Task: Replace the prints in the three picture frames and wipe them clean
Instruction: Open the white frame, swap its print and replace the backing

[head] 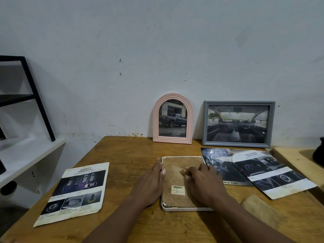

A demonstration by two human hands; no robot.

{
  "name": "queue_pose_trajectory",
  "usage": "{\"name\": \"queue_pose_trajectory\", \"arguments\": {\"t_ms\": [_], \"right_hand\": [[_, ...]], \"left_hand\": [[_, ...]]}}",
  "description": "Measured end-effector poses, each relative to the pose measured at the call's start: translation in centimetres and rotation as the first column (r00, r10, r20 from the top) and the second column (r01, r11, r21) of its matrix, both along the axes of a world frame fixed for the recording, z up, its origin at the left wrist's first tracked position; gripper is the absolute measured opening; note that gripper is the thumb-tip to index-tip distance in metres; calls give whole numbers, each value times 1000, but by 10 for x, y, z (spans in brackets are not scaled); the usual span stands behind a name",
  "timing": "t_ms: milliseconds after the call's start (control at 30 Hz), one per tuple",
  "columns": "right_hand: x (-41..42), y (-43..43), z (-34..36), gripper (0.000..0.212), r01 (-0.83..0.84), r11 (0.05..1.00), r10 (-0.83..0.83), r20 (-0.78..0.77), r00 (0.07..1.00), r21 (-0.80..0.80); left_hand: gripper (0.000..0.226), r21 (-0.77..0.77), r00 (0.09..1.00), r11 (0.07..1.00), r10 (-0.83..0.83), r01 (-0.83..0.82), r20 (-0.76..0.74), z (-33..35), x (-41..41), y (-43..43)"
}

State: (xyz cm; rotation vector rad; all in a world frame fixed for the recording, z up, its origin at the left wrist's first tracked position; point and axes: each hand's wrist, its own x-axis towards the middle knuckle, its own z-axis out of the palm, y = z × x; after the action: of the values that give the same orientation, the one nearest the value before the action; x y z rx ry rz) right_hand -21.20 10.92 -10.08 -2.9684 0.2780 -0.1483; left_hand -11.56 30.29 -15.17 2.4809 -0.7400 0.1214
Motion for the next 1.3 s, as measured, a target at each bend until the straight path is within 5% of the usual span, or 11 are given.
{"name": "queue_pose_trajectory", "arguments": {"t_ms": [267,633,1300], "right_hand": [[0,0,0,43,6,1000,-7,14,1000,14],[1,1,-1,44,7,1000,-7,13,1000,24],[5,-10,2,40,-6,996,-5,116,993,94]], "left_hand": [[82,18,1000,1000,19,-19,-14,-6,6,-1],[59,26,998,1000,10,-12,65,-6,7,-1],[53,20,999,1000,21,-22,50,-7,8,1]]}}
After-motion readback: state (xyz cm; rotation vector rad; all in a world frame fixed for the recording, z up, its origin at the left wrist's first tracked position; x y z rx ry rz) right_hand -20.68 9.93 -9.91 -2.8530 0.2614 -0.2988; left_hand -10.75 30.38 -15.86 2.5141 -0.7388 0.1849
